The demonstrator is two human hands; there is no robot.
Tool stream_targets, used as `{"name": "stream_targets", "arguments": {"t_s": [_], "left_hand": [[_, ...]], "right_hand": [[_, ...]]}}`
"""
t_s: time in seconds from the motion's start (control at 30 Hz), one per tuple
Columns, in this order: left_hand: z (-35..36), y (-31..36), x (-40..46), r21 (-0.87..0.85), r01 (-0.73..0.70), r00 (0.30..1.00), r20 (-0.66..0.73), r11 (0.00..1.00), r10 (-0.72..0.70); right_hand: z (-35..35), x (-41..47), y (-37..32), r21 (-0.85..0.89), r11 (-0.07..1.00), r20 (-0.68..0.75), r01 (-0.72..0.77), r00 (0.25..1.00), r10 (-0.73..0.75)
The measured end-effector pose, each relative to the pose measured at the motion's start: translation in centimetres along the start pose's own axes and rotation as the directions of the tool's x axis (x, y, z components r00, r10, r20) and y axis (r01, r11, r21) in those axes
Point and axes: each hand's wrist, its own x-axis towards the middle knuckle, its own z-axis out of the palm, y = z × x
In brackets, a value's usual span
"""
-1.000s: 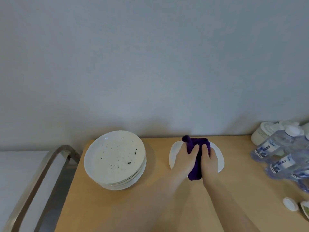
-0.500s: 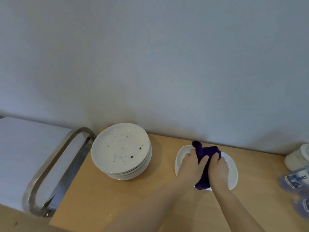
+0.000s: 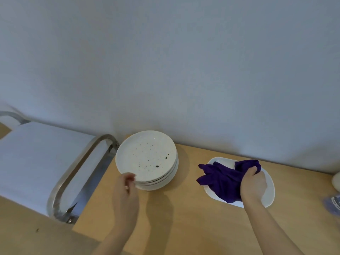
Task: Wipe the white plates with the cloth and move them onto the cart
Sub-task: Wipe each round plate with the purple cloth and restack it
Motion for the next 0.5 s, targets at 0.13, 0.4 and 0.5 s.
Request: {"name": "stream_targets", "arguments": {"t_s": [0.13,0.4,0.5], "left_hand": [[-2.6,-3.0,7.2,0.144,0.210,0.973,0.060,0.967,-0.221],[-1.3,-4.6,14.6,0.391,0.085,0.908,0.349,0.917,-0.233],[-1.2,-4.5,15.9,0.405,0.041,0.892,0.396,0.913,-0.216]], "right_hand": [[-0.7,-0.4,-0.4,-0.081,0.997,0.035,0.015,0.999,-0.013],[-1.6,-3.5,-4.6,-0.659,0.741,0.123,0.129,0.990,-0.063],[0.2,-5.3,-6.8,-0.665,0.702,0.148,0.254,0.967,-0.209]]}}
